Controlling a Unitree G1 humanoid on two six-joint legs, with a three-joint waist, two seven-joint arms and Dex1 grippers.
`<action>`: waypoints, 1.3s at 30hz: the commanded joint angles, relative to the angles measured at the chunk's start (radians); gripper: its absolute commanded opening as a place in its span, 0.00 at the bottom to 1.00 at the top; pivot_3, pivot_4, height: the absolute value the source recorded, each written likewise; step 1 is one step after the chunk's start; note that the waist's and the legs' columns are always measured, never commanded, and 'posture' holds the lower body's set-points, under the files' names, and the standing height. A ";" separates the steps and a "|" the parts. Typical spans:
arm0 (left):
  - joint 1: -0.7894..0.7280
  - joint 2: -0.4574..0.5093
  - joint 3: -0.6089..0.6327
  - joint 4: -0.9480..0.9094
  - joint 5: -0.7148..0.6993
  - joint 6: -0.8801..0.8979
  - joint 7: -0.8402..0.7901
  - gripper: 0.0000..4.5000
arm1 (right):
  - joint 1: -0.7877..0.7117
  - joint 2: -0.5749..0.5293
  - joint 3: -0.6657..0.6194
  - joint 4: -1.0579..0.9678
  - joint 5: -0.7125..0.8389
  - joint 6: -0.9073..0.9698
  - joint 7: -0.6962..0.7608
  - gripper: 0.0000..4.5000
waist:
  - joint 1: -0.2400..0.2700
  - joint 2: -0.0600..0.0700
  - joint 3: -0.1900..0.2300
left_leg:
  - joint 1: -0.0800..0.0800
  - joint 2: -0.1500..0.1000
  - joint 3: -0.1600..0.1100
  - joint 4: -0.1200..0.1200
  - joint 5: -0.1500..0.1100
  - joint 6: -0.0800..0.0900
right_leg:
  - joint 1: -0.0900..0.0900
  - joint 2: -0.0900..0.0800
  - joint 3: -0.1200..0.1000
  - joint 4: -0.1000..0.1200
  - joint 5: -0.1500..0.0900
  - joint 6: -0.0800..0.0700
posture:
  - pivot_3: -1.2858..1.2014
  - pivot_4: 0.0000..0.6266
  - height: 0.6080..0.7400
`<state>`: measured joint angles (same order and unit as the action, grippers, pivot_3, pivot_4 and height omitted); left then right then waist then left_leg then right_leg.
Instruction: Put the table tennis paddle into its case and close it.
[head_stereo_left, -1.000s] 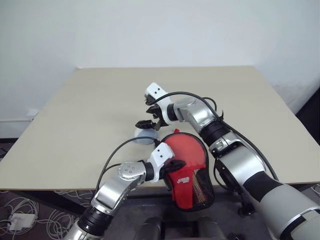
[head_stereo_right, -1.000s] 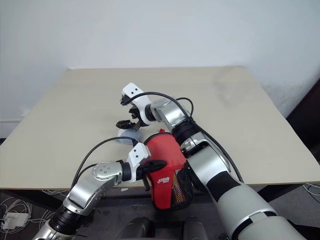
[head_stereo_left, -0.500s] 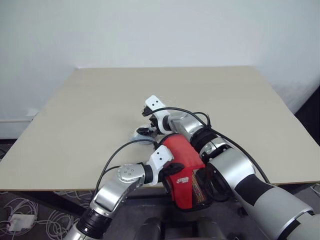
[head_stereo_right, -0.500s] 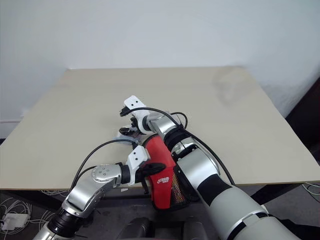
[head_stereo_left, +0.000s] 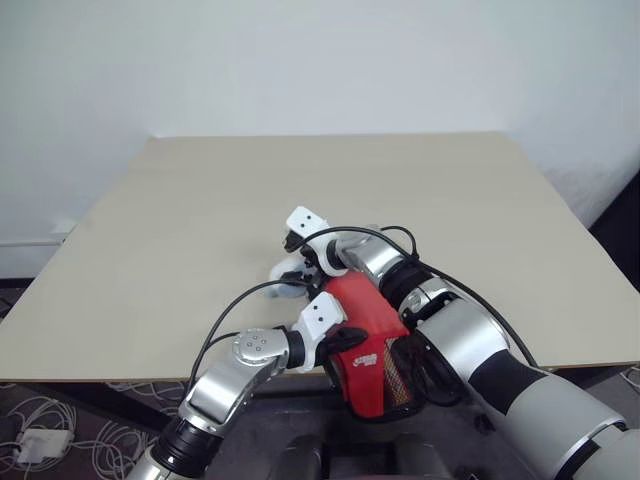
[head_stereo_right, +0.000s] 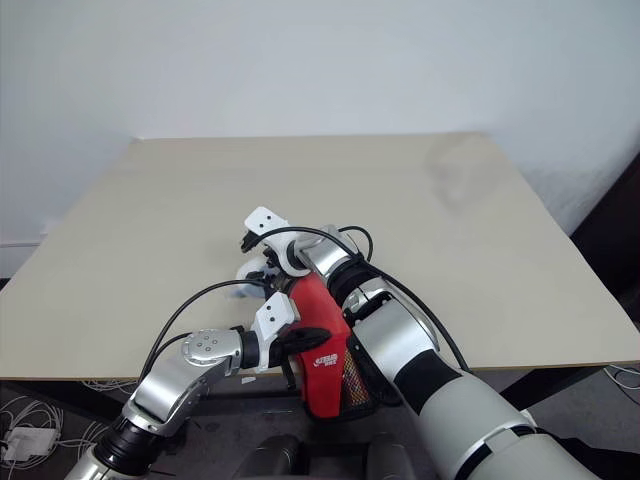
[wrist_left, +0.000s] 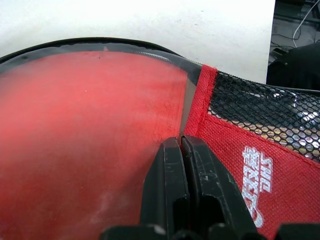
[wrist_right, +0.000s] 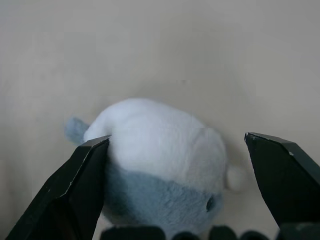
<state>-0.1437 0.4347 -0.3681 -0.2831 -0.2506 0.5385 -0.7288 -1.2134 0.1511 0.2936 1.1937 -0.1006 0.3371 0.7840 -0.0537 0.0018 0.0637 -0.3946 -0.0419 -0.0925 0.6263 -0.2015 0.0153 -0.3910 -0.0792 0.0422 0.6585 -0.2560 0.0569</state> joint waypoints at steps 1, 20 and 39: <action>-0.006 0.001 0.007 -0.035 -0.002 -0.003 -0.007 0.01 | -0.006 -0.012 0.020 -0.045 -0.030 -0.014 0.039 1.00 | 0.000 0.000 0.000 | 0.000 0.000 0.000 0.000 0.000 0.000 | 0.000 0.000 0.000 0.000 0.000 0.000 | 0.52 0.00 0.96; -0.020 -0.010 0.004 0.010 0.014 -0.014 -0.009 0.00 | -0.018 -0.041 -0.005 -0.048 -0.046 -0.032 0.050 0.34 | 0.000 0.000 0.000 | 0.000 0.000 0.000 0.000 0.001 -0.001 | 0.000 0.000 0.000 0.001 0.000 0.000 | 0.52 0.00 0.96; -0.116 -0.085 -0.020 0.187 0.103 -0.096 0.003 0.00 | -0.018 -0.051 -0.021 -0.087 -0.035 -0.004 0.055 0.00 | 0.000 0.000 -0.001 | 0.001 0.000 0.000 0.001 0.001 -0.001 | 0.001 0.000 0.000 0.001 0.000 0.000 | 0.52 0.00 0.96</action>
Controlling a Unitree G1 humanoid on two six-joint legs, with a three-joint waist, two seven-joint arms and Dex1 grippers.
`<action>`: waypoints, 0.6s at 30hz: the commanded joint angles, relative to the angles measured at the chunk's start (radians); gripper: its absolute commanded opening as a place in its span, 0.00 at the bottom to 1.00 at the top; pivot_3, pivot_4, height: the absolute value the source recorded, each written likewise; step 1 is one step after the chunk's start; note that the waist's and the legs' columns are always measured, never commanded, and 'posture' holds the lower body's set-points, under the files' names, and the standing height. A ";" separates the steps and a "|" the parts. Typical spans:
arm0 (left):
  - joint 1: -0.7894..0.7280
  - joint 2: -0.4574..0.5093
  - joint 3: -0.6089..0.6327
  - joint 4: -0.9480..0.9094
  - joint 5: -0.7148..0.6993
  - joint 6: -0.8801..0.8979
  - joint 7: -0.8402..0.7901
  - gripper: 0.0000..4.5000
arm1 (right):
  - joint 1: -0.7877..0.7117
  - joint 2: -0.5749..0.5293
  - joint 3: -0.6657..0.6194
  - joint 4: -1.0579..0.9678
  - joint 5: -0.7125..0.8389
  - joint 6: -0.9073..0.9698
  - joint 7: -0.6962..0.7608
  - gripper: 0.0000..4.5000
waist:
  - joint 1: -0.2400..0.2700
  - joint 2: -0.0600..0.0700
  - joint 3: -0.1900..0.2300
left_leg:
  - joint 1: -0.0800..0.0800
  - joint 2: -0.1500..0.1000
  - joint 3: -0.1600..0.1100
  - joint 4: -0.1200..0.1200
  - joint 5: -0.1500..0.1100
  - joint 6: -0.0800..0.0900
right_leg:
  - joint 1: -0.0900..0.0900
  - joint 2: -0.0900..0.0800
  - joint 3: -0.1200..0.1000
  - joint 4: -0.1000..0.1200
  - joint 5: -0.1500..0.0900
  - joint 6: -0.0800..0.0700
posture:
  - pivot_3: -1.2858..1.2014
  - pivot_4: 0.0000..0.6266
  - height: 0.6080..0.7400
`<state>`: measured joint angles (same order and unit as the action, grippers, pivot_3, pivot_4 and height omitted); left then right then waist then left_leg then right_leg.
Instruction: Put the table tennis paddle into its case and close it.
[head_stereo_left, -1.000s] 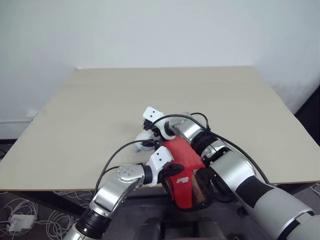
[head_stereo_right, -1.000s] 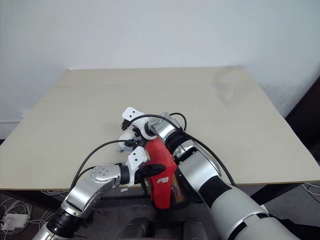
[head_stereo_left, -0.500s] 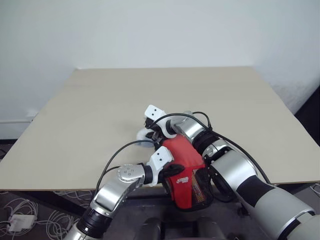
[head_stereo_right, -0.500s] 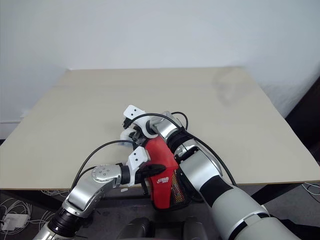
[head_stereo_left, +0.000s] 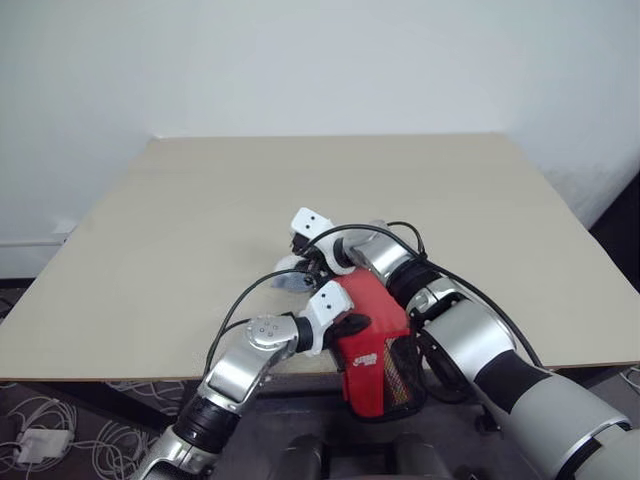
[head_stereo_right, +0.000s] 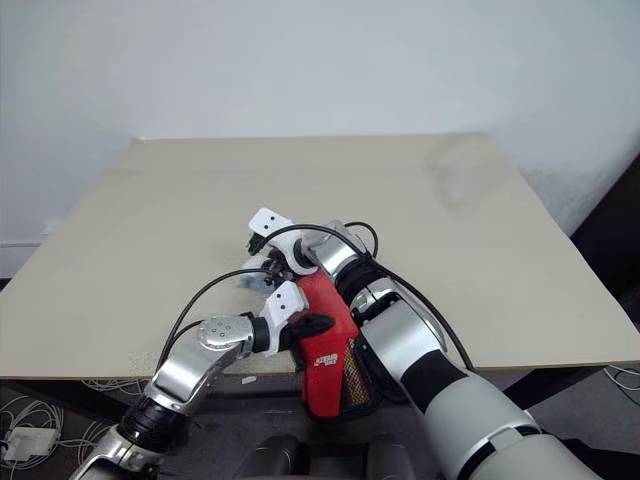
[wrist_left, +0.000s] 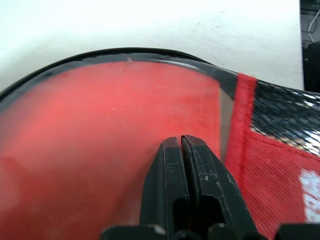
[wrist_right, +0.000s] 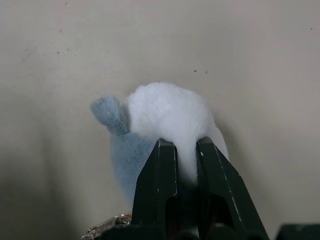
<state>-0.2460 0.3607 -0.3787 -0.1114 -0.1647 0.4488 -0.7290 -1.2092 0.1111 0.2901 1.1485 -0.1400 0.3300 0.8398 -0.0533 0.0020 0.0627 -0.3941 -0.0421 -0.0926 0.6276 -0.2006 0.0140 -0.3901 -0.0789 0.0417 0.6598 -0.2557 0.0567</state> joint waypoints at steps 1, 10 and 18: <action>-0.015 -0.013 -0.010 0.020 0.020 -0.001 0.002 0.00 | -0.022 -0.012 -0.019 -0.044 0.006 0.006 -0.003 0.00 | 0.000 0.000 0.000 | 0.000 0.000 0.000 0.000 0.000 0.000 | 0.000 0.000 0.000 0.000 0.000 0.000 | 0.52 0.00 0.96; 0.000 -0.002 -0.009 0.039 0.020 0.016 -0.023 0.00 | -0.056 -0.015 -0.104 0.017 0.026 -0.007 -0.175 0.00 | 0.000 0.000 -0.001 | 0.000 0.000 0.000 0.000 0.000 0.000 | 0.000 0.000 0.000 0.000 0.000 0.000 | 0.52 0.00 0.96; 0.009 0.009 -0.011 0.057 0.027 0.004 -0.030 0.00 | -0.082 -0.007 -0.168 0.069 0.039 -0.011 -0.318 0.00 | 0.000 0.000 -0.001 | 0.000 0.000 0.000 0.000 0.000 0.000 | 0.000 0.000 0.000 0.001 0.000 0.000 | 0.52 0.00 0.96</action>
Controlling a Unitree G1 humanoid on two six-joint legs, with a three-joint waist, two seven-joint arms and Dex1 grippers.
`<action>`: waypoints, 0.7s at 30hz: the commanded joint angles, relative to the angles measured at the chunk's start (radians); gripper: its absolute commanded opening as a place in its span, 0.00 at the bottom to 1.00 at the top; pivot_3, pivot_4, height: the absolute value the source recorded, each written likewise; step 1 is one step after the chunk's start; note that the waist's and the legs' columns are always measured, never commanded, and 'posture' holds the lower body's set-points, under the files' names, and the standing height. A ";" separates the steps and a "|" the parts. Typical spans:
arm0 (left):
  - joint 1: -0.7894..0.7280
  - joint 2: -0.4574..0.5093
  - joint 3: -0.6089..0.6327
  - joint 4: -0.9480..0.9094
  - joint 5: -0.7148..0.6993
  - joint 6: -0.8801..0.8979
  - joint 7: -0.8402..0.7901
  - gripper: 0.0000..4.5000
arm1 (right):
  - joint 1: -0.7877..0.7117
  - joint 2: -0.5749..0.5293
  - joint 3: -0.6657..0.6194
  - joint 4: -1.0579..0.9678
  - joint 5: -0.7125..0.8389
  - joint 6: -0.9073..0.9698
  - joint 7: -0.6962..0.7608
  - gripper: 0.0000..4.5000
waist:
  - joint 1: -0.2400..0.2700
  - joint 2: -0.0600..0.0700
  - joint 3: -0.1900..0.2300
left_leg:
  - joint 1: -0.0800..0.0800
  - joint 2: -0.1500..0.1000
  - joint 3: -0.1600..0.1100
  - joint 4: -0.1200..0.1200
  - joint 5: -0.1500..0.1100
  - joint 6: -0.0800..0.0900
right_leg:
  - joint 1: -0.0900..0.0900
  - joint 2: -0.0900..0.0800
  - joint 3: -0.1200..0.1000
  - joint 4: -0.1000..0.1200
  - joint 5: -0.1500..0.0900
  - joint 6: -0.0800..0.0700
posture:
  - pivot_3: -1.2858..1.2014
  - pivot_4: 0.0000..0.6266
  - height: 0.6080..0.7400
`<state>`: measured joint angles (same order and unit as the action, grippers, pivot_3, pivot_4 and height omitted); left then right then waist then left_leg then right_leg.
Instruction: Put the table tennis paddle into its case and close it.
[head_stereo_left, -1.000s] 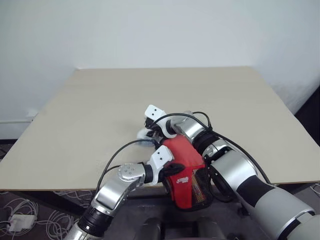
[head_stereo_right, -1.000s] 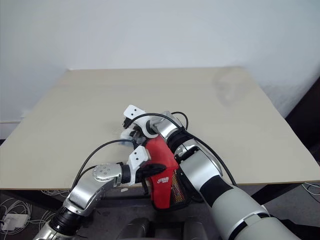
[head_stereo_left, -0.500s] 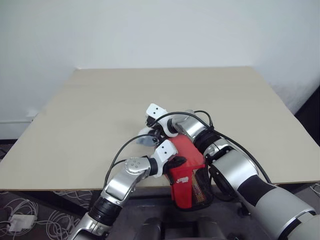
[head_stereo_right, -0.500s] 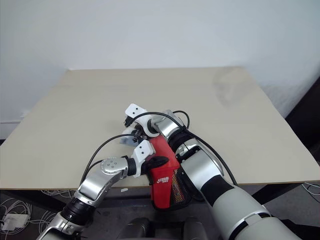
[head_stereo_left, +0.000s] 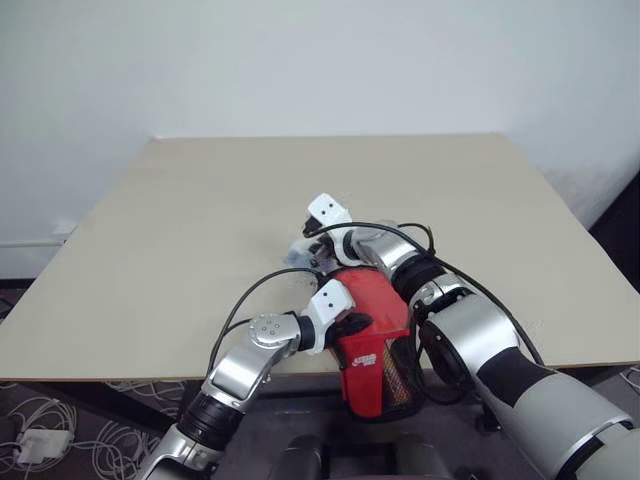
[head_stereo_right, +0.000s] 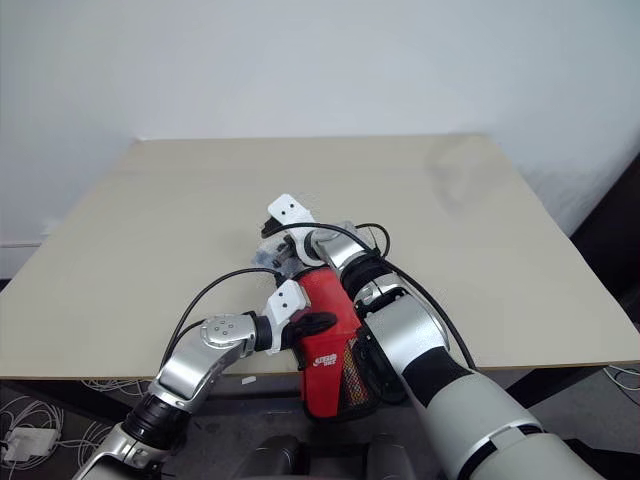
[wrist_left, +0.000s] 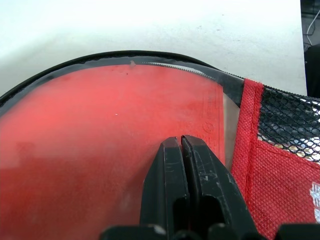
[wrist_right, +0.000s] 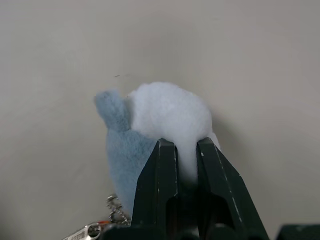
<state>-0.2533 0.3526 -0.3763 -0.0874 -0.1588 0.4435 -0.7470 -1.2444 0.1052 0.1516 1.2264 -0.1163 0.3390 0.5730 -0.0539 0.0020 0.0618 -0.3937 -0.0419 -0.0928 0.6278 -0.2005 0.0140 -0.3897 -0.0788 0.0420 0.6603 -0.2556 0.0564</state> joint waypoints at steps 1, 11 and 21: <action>0.016 0.018 -0.014 0.039 0.023 0.006 -0.013 0.00 | -0.048 -0.001 -0.039 -0.004 0.017 -0.021 -0.076 0.00 | 0.000 0.000 0.000 | 0.000 0.000 0.000 0.000 0.000 0.000 | 0.000 0.000 0.000 0.000 0.000 0.000 | 0.52 0.00 0.96; 0.014 0.014 -0.019 0.060 0.023 0.005 -0.023 0.00 | -0.059 -0.022 -0.164 0.046 0.065 -0.016 -0.348 0.00 | 0.000 0.001 -0.001 | 0.000 0.000 0.000 0.000 0.000 0.000 | 0.001 0.000 0.000 0.000 0.000 0.000 | 0.52 0.00 0.96; 0.012 0.006 -0.026 0.069 0.025 0.007 -0.028 0.00 | -0.067 -0.082 -0.228 0.048 0.084 -0.020 -0.465 0.00 | 0.000 0.003 -0.003 | 0.001 0.000 0.001 0.000 0.000 0.000 | 0.003 0.000 0.000 0.000 0.000 0.000 | 0.52 0.00 0.96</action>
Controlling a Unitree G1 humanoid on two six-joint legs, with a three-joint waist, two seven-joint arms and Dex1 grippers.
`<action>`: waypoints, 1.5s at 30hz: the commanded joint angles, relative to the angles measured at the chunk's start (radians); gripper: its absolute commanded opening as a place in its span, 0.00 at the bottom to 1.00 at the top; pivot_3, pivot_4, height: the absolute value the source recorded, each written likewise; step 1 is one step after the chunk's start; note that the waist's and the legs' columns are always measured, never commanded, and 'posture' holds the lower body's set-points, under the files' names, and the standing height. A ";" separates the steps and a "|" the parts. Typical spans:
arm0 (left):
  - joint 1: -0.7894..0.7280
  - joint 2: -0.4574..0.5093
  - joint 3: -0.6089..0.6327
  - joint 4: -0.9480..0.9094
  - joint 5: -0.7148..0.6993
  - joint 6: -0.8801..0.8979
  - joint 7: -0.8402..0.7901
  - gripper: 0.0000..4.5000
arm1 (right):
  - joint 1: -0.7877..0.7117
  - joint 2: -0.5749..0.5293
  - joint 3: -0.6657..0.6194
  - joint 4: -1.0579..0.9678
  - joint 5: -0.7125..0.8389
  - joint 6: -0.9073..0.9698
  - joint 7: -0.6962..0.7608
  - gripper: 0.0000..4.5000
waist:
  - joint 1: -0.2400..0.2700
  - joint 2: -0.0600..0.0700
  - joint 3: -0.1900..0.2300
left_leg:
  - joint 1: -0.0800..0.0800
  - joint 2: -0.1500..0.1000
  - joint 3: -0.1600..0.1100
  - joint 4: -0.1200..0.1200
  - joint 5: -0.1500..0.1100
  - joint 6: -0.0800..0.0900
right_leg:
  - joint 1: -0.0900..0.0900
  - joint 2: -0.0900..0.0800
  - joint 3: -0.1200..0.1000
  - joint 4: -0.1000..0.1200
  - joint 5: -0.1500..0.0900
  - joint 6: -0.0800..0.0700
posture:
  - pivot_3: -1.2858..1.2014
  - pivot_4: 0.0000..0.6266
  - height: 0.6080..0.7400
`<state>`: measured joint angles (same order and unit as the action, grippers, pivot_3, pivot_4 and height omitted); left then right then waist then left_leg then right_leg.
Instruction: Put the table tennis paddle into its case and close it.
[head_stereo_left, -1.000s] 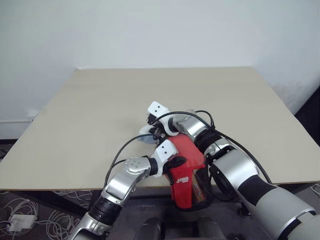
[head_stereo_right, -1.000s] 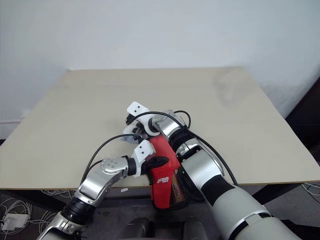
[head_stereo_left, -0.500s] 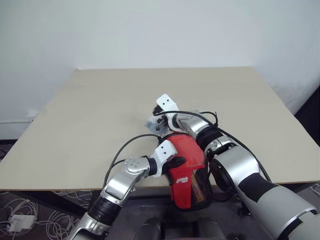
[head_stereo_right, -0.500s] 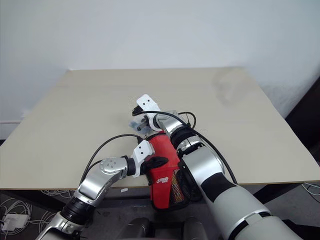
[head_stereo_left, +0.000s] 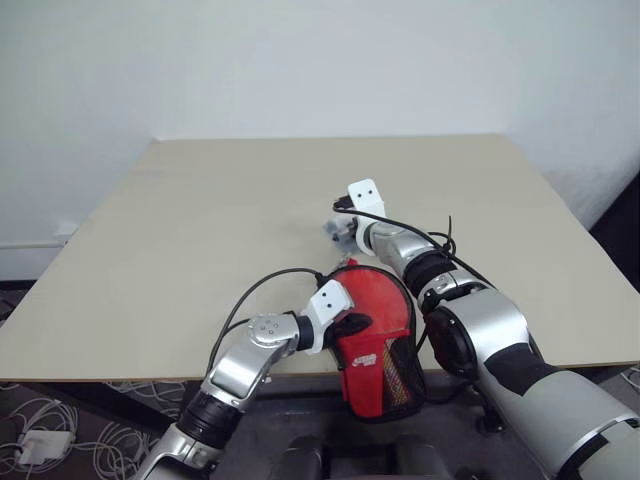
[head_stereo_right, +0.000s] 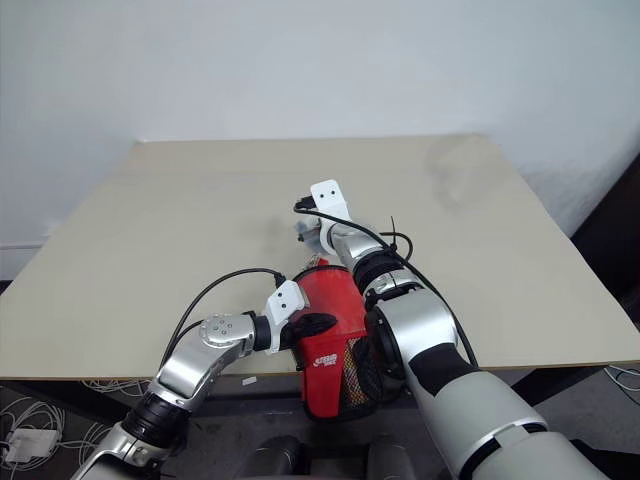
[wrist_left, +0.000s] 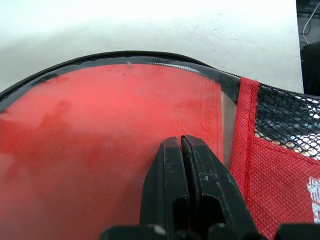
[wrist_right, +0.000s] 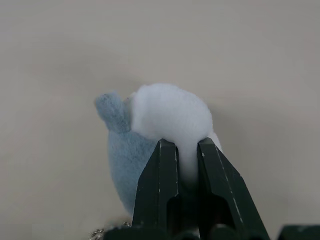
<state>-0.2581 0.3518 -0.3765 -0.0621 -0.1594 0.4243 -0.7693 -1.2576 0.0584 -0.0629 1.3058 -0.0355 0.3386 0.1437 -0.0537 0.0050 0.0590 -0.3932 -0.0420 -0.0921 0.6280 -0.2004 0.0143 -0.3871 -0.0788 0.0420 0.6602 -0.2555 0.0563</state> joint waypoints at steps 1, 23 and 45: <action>0.017 0.006 -0.026 0.044 0.026 0.027 -0.005 0.00 | -0.054 -0.044 -0.013 -0.034 0.002 -0.019 -0.040 0.00 | 0.000 0.000 0.000 | 0.000 0.000 0.000 0.000 0.000 0.000 | 0.000 0.000 0.000 0.000 0.000 0.000 | 0.52 0.00 0.96; 0.020 -0.024 -0.031 0.063 0.027 0.026 0.001 0.00 | 0.173 -0.266 -0.029 -0.402 0.021 0.195 -0.024 0.00 | 0.003 0.004 -0.002 | 0.000 -0.001 0.001 0.002 0.000 0.001 | 0.004 -0.001 -0.002 -0.001 0.000 0.000 | 0.52 0.00 0.96; -0.039 -0.058 -0.036 0.158 0.038 -0.004 -0.014 0.00 | 0.665 -0.556 -0.006 -1.427 0.219 0.793 0.227 0.00 | 0.024 0.008 -0.005 | 0.000 -0.003 0.002 0.006 -0.002 0.005 | 0.008 -0.004 -0.004 -0.003 -0.003 0.006 | 0.52 0.00 0.96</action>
<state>-0.3087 0.2821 -0.3912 0.0432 -0.1567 0.4009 -0.7847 -0.5775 -0.4641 -0.0521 -0.0525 0.1732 1.1211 0.3553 -0.0302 0.0130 0.0541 -0.3927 -0.0450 -0.0906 0.6348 -0.2026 0.0195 -0.3782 -0.0832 0.0382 0.6573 -0.2597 0.0633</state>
